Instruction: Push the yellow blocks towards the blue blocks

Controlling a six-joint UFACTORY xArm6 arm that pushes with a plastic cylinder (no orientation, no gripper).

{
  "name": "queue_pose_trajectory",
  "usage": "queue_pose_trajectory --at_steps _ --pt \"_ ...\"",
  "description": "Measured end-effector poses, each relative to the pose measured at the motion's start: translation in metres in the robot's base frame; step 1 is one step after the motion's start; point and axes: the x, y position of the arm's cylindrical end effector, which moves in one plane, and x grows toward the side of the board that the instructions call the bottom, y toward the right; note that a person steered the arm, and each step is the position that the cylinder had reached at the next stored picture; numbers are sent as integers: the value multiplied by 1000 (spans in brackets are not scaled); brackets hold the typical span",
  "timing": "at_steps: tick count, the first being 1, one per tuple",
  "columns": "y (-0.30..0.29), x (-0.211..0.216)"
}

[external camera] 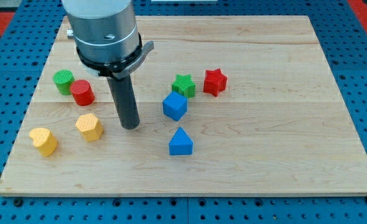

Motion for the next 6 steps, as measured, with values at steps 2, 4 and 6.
queue_pose_trajectory --at_steps 2,4,6 --pt "-95 96" --pt "-179 64" --pt "-121 13"
